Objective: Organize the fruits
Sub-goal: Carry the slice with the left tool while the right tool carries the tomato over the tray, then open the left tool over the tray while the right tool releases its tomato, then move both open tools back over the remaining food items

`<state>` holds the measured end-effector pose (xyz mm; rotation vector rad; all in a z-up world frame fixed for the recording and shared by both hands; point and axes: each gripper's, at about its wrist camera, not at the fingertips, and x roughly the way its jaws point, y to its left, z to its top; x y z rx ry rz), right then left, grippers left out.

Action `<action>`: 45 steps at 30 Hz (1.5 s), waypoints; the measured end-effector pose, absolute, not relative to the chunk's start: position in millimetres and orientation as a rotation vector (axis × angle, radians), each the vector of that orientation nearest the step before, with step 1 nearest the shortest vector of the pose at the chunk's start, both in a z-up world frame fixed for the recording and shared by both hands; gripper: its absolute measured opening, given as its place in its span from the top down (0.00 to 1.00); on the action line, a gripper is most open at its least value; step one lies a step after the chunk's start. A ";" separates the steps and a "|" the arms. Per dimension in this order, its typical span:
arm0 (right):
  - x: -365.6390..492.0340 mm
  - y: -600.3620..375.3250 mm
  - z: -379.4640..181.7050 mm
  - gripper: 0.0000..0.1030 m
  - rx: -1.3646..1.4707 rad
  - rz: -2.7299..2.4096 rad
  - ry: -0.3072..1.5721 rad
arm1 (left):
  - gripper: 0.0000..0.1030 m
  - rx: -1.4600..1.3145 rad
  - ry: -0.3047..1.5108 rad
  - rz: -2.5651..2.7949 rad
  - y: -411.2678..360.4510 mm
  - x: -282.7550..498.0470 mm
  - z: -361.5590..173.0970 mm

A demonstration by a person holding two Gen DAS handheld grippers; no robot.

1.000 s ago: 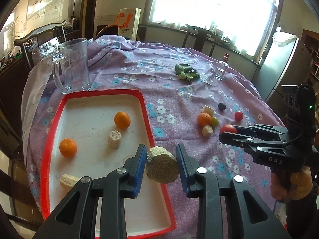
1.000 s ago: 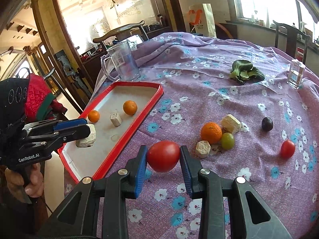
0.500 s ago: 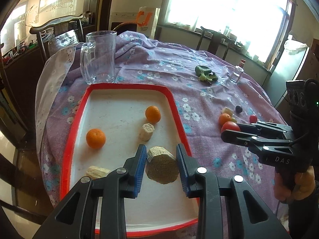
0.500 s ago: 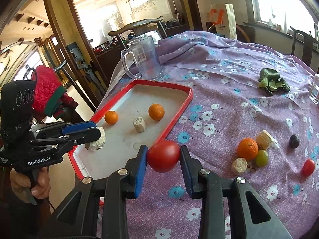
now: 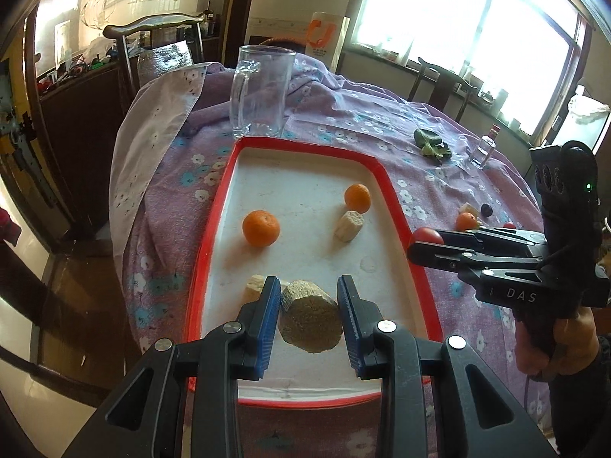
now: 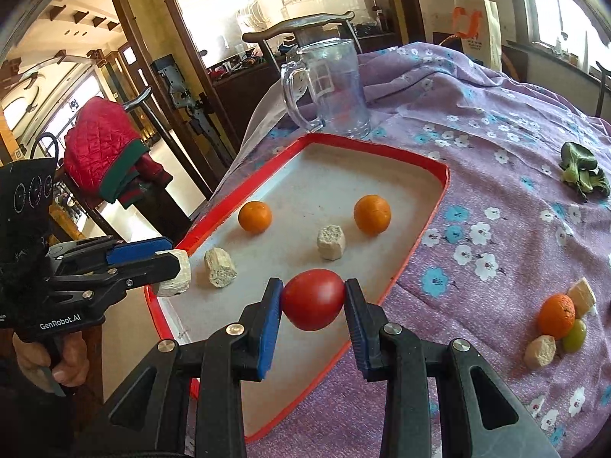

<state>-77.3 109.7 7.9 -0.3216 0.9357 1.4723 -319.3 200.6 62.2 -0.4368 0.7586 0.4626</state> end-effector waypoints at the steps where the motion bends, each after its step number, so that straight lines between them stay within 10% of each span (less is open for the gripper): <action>1: -79.0 112.4 6.2 0.68 -0.326 1.475 0.938 | 0.71 -0.444 0.758 0.464 200.1 -323.3 61.8; 24: -89.6 141.3 -24.7 0.67 -0.421 1.459 0.981 | 0.70 -0.509 0.827 0.510 214.9 -321.5 21.3; 28: -88.7 141.0 -25.0 0.64 -0.410 1.458 0.989 | 0.51 -0.480 0.837 0.564 214.1 -319.7 22.0; 45: -70.1 96.4 9.4 0.52 -0.316 1.460 0.937 | 0.45 -0.444 0.819 0.570 200.6 -319.3 39.6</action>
